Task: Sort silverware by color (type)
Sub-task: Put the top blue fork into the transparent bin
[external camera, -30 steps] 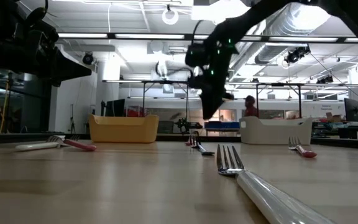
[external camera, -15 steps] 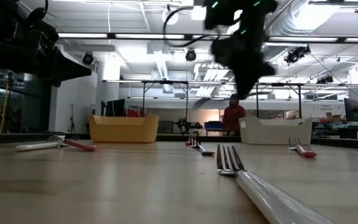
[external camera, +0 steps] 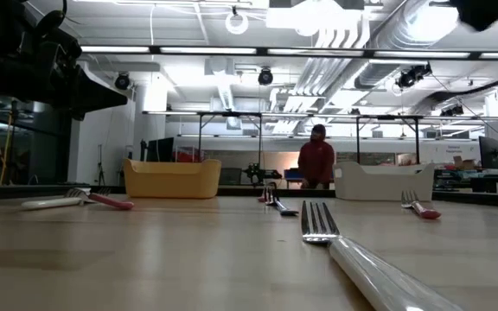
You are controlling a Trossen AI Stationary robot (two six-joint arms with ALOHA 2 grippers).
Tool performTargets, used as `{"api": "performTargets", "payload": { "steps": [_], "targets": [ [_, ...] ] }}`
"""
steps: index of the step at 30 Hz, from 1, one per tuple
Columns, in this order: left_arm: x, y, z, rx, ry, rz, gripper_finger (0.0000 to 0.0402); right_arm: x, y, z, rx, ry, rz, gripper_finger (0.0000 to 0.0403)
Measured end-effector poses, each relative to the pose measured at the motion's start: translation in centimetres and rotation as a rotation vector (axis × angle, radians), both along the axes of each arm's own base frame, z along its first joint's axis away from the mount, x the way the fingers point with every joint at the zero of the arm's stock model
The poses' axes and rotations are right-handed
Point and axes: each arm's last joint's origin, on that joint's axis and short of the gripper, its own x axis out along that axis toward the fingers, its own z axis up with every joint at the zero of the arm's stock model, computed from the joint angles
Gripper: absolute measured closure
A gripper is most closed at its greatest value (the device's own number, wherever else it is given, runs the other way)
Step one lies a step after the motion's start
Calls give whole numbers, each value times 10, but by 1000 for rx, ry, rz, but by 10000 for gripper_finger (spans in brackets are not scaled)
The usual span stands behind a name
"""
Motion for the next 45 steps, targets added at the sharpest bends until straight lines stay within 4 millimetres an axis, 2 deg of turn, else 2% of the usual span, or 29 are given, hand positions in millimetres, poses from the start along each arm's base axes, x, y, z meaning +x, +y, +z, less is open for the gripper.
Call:
{"api": "performTargets", "payload": {
  "steps": [8, 10, 19, 24, 31, 34, 38, 45],
  "targets": [
    [0, 0, 0, 0, 0, 0, 401, -46, 52, -4, 80, 49, -51, 376],
    [0, 0, 0, 1, 0, 0, 401, -52, 61, -8, 100, 103, -24, 375],
    [0, 0, 0, 0, 0, 0, 401, -52, 96, -20, 216, 164, 48, 375],
    [0, 0, 0, 0, 0, 0, 401, -52, 113, -2, 227, 172, 81, 375],
    [0, 0, 0, 0, 0, 0, 401, -56, 125, 23, 123, 228, 101, 375],
    [0, 0, 0, 1, 1, 0, 401, -56, 135, 19, 114, 289, 114, 375],
    [0, 0, 0, 1, 0, 0, 401, -59, 149, 3, 93, 358, 114, 375],
    [0, 0, 0, 0, 0, 0, 401, -55, 159, -21, -14, 393, 103, 375]
  ]
}}
